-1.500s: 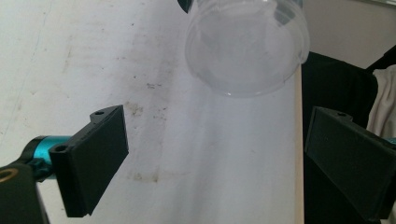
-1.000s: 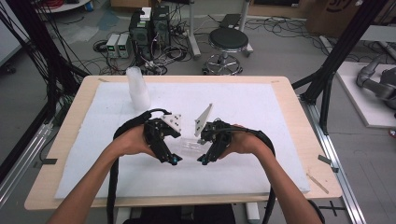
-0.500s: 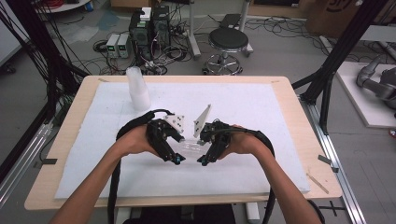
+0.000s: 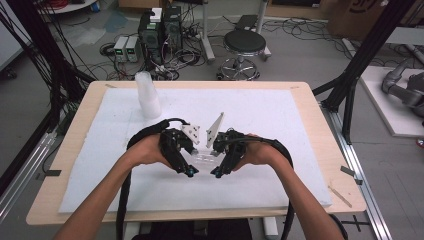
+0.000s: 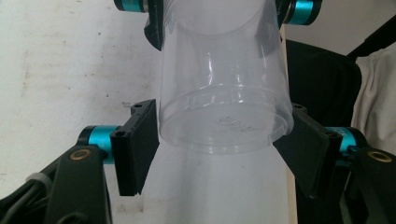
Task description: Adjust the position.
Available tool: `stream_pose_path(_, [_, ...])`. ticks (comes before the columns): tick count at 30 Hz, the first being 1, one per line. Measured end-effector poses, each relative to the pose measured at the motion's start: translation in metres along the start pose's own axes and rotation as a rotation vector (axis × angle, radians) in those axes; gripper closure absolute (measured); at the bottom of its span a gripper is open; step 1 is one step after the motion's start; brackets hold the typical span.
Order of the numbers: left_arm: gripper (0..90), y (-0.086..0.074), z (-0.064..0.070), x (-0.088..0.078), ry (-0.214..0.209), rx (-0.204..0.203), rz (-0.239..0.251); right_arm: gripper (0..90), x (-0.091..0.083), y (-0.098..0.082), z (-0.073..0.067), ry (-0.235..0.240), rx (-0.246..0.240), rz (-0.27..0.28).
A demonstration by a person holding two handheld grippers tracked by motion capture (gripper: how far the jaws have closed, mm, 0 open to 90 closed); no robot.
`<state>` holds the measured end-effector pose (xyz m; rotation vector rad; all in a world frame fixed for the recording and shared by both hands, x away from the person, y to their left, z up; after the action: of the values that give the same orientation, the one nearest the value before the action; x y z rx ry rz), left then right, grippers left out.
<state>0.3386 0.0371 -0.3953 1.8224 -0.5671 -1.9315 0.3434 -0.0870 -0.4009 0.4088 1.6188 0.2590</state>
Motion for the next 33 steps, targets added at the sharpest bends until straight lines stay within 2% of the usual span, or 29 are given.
stream_pose_path(2, [31.7,0.0002,-0.0009,-0.0005,-0.001,0.011,-0.019,33.6,0.0005,-0.0001,0.0002,-0.003,0.002,-0.004])
stream_pose_path(8, [36.5,0.0043,-0.0003,-0.0014,-0.008,0.005,-0.001,33.6,0.0016,-0.0009,0.0004,-0.005,-0.001,-0.015])
stream_pose_path(9, [37.5,0.0041,-0.001,-0.0016,-0.009,0.018,-0.007,33.6,0.0018,-0.0012,-0.0002,-0.002,0.004,-0.019])
stream_pose_path(13, [40.7,0.0039,-0.0002,-0.001,-0.009,0.017,-0.008,33.7,0.0019,-0.0012,-0.0003,-0.002,0.0,-0.021])
stream_pose_path(18, [41.4,0.0039,-0.0002,-0.0015,-0.008,0.013,0.002,33.7,0.0012,-0.0012,-0.0002,-0.002,0.002,-0.017])
stream_pose_path(19, [41.5,0.0033,-0.0012,-0.0021,-0.006,0.024,-0.003,33.7,0.0009,-0.0011,0.0,-0.006,0.001,-0.015])
stream_pose_path(23, [41.8,0.0032,-0.0003,-0.0016,-0.007,0.014,0.01,33.4,0.0008,-0.0011,0.0001,-0.008,0.003,-0.015])
stream_pose_path(26, [41.9,0.0026,-0.0016,-0.0024,0.0,0.022,0.003,30.2,0.0011,-0.0006,0.001,-0.015,-0.001,-0.01])
stream_pose_path(28, [42.0,0.0024,-0.0012,-0.0028,-0.002,0.02,0.006,28.7,0.0015,-0.0007,0.0008,0.0,0.015,-0.009])
stream_pose_path(33, [42.0,0.0011,-0.0011,-0.0031,0.001,0.022,0.009,27.0,0.0018,-0.0006,0.0009,0.016,0.016,-0.001])
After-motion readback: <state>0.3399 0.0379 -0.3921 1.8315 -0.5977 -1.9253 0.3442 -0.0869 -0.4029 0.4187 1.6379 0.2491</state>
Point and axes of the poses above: each handheld gripper's, and its own axes: x roughly forward along the jaws, y roughly out of its top, z roughly to its right, the point moved 6 cm from there along x, roughly forward along the jaws, and after that the axes turned 5 degrees about x, right-handed, at the moved point
